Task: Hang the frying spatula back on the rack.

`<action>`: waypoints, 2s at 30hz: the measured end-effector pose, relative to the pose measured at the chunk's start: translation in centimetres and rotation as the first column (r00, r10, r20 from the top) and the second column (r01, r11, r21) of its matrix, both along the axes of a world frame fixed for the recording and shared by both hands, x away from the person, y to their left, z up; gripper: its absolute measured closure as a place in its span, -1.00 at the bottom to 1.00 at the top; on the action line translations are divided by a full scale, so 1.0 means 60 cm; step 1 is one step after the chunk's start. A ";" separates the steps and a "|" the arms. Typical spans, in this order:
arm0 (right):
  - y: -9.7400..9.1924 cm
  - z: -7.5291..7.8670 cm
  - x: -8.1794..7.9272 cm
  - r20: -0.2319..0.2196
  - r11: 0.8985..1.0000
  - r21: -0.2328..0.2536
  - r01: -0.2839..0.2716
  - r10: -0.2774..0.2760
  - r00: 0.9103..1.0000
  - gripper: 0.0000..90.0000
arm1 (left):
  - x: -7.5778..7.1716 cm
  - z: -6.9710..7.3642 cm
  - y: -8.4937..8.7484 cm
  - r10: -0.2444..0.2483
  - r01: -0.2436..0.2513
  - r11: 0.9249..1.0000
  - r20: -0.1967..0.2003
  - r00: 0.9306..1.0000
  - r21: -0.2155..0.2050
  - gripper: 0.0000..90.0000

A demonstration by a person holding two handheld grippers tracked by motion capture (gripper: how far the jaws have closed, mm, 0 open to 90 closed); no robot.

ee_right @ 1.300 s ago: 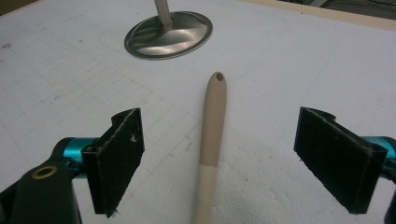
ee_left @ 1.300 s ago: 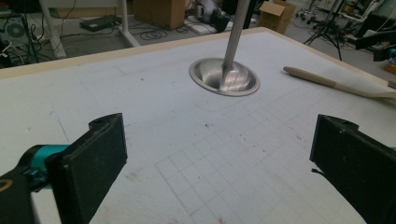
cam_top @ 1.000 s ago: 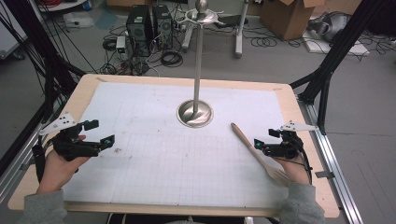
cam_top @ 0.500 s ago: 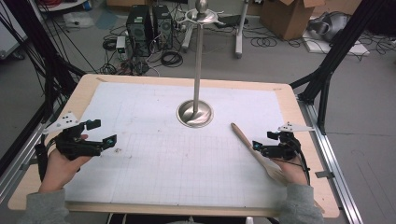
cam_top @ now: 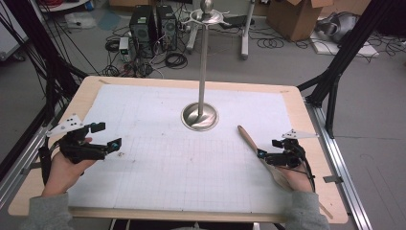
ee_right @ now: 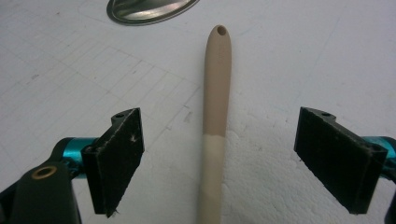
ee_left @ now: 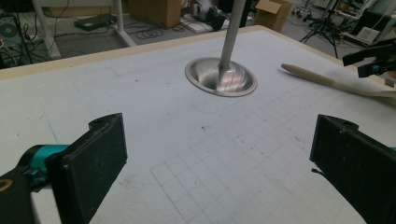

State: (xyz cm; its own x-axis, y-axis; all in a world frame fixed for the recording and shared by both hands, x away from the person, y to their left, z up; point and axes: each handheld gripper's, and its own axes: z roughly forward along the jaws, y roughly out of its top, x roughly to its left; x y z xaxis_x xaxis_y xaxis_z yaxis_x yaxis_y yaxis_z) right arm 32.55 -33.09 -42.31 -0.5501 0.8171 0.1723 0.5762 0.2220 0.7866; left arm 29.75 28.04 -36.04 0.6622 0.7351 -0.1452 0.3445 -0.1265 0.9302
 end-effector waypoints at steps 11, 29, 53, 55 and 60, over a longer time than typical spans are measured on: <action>0.005 -0.014 -0.007 -0.013 0.999 -0.034 0.007 -0.008 1.000 -0.64 | 0.002 -0.003 -0.001 0.000 0.000 1.000 -0.003 1.000 0.001 -0.90; 0.016 -0.033 -0.019 -0.005 0.994 -0.106 -0.009 0.009 1.000 -0.51 | 0.003 -0.004 -0.003 -0.006 0.006 1.000 -0.009 1.000 0.002 -0.90; 0.020 -0.038 -0.032 -0.002 0.988 -0.157 -0.014 0.013 1.000 0.04 | 0.003 -0.006 -0.002 -0.003 0.003 1.000 -0.010 1.000 0.009 -0.90; 0.020 -0.039 -0.032 -0.008 0.987 -0.158 -0.017 0.016 1.000 0.07 | 0.003 -0.006 -0.003 -0.004 0.004 1.000 -0.012 1.000 0.007 -0.90; 0.023 -0.039 -0.034 -0.002 0.986 -0.168 -0.020 0.020 1.000 0.19 | 0.003 -0.007 -0.002 -0.001 0.001 1.000 -0.013 1.000 0.008 -0.90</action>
